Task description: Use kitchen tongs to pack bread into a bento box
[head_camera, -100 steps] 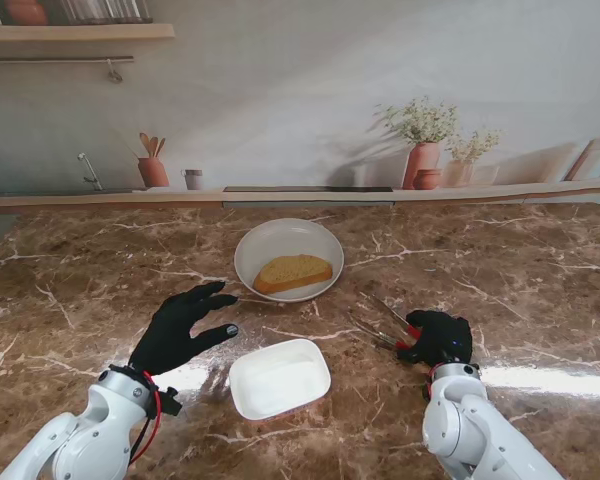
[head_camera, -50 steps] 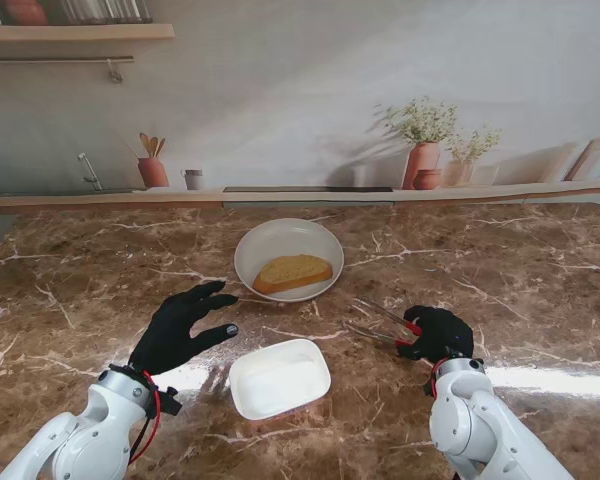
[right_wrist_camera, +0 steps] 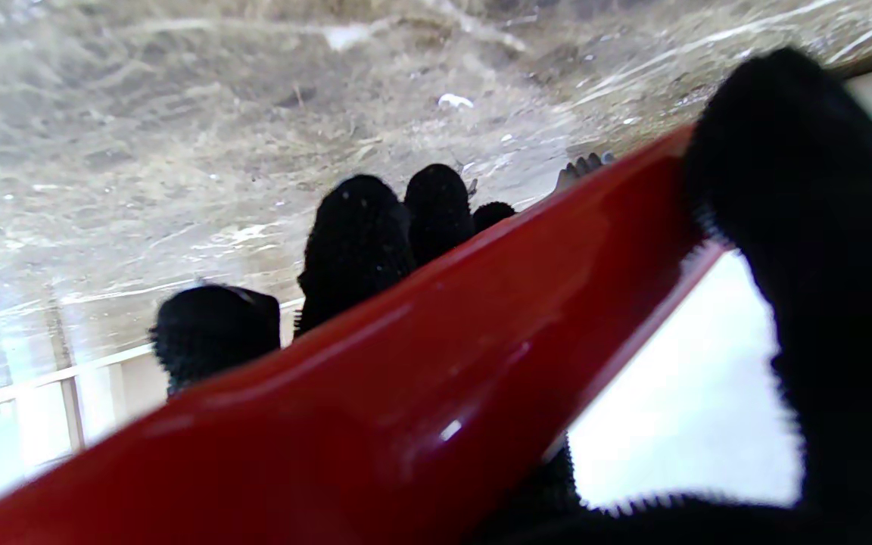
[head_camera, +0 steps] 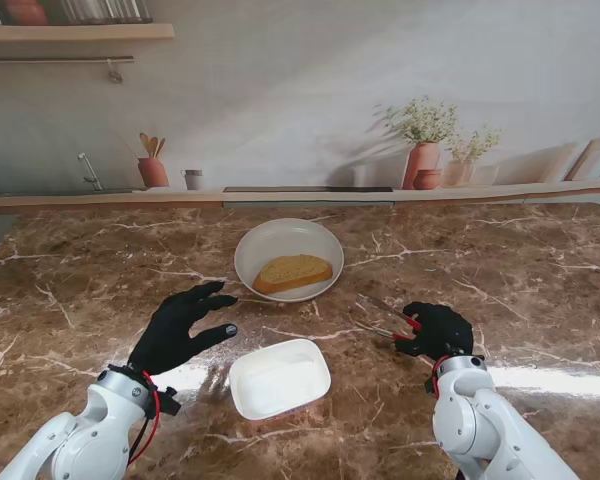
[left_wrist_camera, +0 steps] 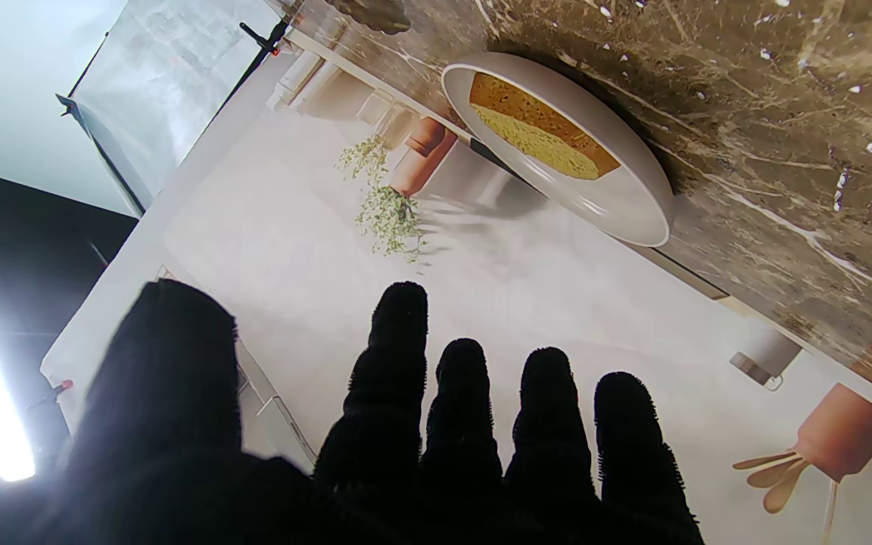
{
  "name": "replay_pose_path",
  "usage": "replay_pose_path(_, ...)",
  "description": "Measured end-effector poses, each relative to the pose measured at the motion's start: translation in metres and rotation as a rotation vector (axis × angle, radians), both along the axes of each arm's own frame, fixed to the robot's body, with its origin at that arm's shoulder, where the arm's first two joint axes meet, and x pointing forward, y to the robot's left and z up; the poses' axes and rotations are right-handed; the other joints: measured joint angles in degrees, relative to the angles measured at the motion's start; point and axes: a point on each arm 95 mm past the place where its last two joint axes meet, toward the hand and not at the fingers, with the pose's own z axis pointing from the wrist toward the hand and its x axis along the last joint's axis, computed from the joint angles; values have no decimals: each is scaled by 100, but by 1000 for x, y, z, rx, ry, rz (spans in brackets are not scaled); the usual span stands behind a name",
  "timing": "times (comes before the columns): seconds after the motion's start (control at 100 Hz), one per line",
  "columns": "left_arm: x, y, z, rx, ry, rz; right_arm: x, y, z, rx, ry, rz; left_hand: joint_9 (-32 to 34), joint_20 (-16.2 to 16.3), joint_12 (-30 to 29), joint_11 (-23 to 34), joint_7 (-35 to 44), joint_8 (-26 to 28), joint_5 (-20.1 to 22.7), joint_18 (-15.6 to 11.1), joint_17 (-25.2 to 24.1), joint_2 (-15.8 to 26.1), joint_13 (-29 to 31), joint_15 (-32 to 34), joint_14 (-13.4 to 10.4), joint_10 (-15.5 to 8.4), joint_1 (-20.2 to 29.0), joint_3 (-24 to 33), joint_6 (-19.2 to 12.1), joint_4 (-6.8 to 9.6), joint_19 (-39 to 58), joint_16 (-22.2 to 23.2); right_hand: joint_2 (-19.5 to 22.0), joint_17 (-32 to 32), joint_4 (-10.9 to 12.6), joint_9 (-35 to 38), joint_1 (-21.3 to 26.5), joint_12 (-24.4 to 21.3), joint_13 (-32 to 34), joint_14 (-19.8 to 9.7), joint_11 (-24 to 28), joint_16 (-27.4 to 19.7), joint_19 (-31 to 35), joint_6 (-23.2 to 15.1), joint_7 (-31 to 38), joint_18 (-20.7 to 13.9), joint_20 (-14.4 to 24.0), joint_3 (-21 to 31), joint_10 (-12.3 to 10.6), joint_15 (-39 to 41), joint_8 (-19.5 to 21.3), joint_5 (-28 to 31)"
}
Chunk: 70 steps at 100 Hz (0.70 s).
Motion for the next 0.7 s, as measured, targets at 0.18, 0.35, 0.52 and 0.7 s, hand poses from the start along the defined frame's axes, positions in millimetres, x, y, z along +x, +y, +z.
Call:
replay_pose_path(0.18, 1, -1, 1, 0, -1, -4, 0, -1, 0, 9, -1, 9, 0, -3, 0, 0, 1, 1, 0, 0, 0, 0, 0, 0, 0, 0, 0, 0, -2, 0, -61, 0, 68, 58, 0, 70, -1, 36, 3, 0, 0, 10, 83, 84, -212, -33, 0, -39, 66, 141, -647, 55)
replay_pose_path(0.35, 1, -2, 1, 1, 0, -9, 0, -1, -3, 24, -22, 9, 0, -61, 0, 0, 1, 2, 0, 0, 0, 0, 0, 0, 0, 0, 0, 0, -2, 0, -67, 0, 356, 84, 0, 146, -2, 114, 65, 14, 0, 76, 148, 120, -157, -35, 0, -113, 117, 232, -1442, -35)
replay_pose_path(0.52, 1, -2, 1, 3, 1, -9, 0, 0, -5, 32, -37, 13, 0, -62, 0, 0, 1, 2, 0, 0, 0, 0, 0, 0, 0, 0, 0, 0, -2, 0, -70, 0, 625, 180, 0, 301, -2, 118, 235, 15, 10, 79, 218, 73, 47, -40, 1, -259, 124, 274, -1507, -96)
replay_pose_path(0.7, 1, -3, 0, 7, 8, -13, 2, 1, -3, 48, -36, 31, 0, -63, 0, 0, 1, 3, 0, 0, 0, 0, 0, 0, 0, 0, 0, 0, -4, 0, -135, 0, 664, 197, 0, 358, -2, 119, 294, 15, 13, 79, 222, 72, 52, -40, 1, -352, 124, 285, -1515, -69)
